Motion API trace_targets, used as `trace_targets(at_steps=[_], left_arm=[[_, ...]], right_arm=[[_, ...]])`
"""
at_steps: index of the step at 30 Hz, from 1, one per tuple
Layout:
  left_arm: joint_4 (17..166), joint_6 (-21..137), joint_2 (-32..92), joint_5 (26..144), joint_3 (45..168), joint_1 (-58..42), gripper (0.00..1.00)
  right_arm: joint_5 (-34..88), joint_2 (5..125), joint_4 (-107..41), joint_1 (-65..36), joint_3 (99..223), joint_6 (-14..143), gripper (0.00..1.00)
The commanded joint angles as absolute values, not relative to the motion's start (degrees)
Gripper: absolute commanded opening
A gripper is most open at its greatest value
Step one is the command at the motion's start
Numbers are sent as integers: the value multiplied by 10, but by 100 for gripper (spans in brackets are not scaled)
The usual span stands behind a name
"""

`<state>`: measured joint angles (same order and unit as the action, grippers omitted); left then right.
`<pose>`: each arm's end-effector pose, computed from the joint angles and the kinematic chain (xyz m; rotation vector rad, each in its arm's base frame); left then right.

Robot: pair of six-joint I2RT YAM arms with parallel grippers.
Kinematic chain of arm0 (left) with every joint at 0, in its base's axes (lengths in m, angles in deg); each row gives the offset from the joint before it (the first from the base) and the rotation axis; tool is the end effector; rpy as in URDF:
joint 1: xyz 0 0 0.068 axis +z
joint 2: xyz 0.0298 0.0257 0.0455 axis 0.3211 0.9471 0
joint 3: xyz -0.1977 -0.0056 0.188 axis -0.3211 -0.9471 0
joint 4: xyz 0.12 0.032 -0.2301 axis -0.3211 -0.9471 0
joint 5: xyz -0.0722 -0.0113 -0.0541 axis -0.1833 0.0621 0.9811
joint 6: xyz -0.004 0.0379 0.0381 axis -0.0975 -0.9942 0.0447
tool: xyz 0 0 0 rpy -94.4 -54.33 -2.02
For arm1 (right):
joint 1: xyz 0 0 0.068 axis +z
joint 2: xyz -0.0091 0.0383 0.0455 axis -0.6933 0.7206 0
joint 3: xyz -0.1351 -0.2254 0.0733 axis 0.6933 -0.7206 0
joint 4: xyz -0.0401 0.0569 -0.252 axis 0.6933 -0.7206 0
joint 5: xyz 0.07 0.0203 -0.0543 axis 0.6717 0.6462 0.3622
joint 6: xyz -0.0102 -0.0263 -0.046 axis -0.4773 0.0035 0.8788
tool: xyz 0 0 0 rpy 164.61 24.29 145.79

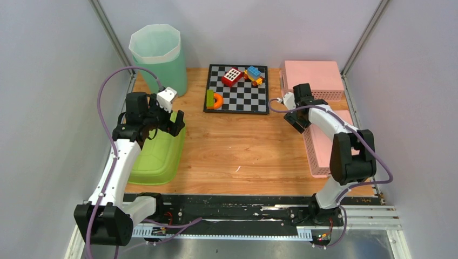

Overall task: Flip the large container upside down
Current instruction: Move the container to the center of the board.

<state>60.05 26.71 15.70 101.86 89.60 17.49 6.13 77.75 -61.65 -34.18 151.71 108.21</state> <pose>0.2288 -0.0201 0.3195 0.6276 2.0335 -0.2897 0.3394 0.0498 0.2268 -0.9442 2.4096 -0.4788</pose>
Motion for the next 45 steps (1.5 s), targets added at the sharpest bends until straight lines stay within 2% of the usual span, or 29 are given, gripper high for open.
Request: trace_targets(at_steps=[1,17,22,29,35,39,45], left_arm=[[602,263,145,1022,891,178,100],[602,264,144,1025,891,178,100],[597,270,143,1008,919,178,100],[571,232,182,932,1059,178,100],[586,239,255,902,1208,178,100],[593,247,336,903,1315,178,100],[557,228,495,879,1482,178,100]], right_arm=[[37,819,-603,-349,1546,1068,75],[-24,854,-582,-349,1587,1087,76],[50,796,-645,-347,1612,1066,78],[181,660,-767,-284,1648,1062,80],[359,531,-775,-229,1593,1066,84],[465,491,-780,-226,1550,1075,84],[539,459,-777,-226,1473,1123,84]])
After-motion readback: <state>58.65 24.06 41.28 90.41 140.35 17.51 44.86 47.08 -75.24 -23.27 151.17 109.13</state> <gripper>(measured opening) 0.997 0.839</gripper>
